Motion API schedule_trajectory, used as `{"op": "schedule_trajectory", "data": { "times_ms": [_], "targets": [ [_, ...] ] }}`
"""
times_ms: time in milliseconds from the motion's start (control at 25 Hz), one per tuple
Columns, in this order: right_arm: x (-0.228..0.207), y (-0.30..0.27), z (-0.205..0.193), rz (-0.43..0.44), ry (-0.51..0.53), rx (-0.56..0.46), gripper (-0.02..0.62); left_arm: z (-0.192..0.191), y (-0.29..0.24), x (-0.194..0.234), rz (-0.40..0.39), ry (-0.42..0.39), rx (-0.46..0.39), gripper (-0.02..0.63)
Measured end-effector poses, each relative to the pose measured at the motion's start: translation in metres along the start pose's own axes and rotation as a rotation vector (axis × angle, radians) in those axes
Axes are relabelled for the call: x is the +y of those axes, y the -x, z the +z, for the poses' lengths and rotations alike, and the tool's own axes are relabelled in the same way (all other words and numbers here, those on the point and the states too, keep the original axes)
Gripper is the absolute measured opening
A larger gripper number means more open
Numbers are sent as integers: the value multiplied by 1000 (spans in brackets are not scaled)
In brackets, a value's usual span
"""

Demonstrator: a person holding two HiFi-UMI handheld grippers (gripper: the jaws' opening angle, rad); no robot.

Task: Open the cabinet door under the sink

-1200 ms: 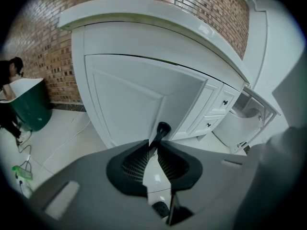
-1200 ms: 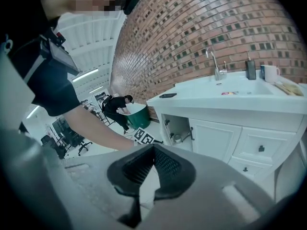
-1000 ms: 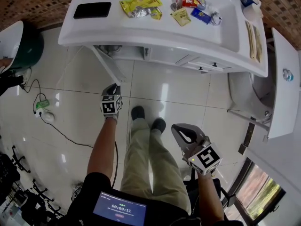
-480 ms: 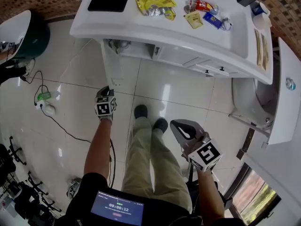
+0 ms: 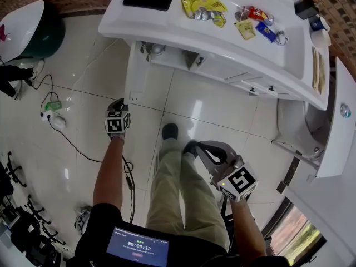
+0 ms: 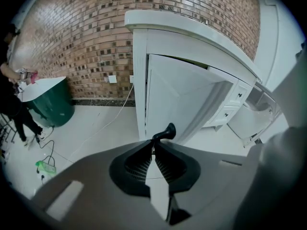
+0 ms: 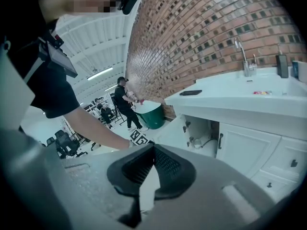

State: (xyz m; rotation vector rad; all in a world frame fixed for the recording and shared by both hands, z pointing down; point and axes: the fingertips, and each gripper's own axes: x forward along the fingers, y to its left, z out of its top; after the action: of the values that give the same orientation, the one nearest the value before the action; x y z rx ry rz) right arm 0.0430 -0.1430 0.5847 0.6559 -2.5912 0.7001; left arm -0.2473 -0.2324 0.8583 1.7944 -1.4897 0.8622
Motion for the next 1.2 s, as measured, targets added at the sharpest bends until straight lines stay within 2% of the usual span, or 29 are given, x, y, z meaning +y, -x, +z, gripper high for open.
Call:
{"op": "schedule_trajectory", "data": {
  "times_ms": [240, 440, 640, 920, 1040, 1200],
  "targets": [
    [5, -20, 7, 22, 14, 22, -11, 1, 0, 26, -54, -76, 28, 35],
    [9, -33, 8, 34, 17, 41, -11, 2, -1, 34, -102, -84, 6, 38],
    [11, -45, 13, 44, 23, 45, -11, 2, 0, 37, -161, -2, -38, 49],
    [15, -48, 17, 48, 33, 50, -11, -26, 11, 35, -178, 95, -38, 48],
    [18, -44, 20, 46, 42, 45, -11, -32, 22, 21, -195, 125, -65, 44],
    [23, -32, 22, 39, 60, 31, -11, -29, 52, -17, -245, 145, -144, 15]
  ]
}}
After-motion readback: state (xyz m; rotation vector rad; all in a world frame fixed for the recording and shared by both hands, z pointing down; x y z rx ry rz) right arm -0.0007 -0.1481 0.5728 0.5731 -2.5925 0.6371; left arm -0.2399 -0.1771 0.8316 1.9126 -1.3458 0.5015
